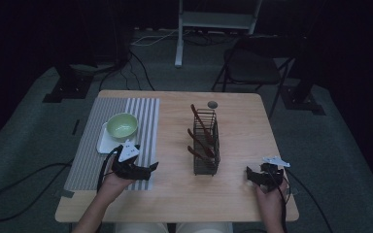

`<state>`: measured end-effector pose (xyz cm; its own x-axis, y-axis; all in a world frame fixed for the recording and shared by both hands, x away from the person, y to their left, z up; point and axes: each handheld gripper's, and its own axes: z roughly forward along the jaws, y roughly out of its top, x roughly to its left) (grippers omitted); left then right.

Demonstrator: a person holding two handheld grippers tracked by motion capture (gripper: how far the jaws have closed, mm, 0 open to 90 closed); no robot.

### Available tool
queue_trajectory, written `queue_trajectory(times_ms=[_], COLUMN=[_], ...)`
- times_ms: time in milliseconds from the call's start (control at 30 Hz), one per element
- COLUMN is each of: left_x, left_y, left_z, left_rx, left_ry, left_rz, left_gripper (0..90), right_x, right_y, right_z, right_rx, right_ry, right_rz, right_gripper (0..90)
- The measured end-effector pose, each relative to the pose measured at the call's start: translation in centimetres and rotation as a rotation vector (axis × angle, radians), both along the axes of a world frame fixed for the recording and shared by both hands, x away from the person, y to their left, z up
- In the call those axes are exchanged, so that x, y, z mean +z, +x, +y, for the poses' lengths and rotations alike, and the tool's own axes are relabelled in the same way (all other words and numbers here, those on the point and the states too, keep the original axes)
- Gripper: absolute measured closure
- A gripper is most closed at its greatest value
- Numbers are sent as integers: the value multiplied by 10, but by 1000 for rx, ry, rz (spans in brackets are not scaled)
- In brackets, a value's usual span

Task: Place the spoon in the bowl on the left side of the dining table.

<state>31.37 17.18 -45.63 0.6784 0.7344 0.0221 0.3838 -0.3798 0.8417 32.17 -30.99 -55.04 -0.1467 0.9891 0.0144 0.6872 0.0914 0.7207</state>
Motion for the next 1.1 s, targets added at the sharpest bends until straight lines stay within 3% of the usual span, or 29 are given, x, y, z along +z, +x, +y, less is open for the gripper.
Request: queue_trajectory(times_ms=[100, 567, 733, 1100], left_x=[3, 27, 35, 49], left_y=[4, 26, 30, 48], left_z=[-6, -34, -47, -75], left_rx=[-14, -63, -83, -85], left_ry=[10, -45, -89, -63], left_rz=[-6, -20, -8, -31], left_gripper=[55, 55, 58, 69], right_x=[0, 0, 0, 0], right_y=[0, 0, 0, 0], right_z=[0, 0, 0, 0], right_rx=[0, 0, 1, 6], right_ry=[0, 0, 2, 0], right_rz=[0, 0, 0, 0], right_gripper=[123, 123, 123, 124])
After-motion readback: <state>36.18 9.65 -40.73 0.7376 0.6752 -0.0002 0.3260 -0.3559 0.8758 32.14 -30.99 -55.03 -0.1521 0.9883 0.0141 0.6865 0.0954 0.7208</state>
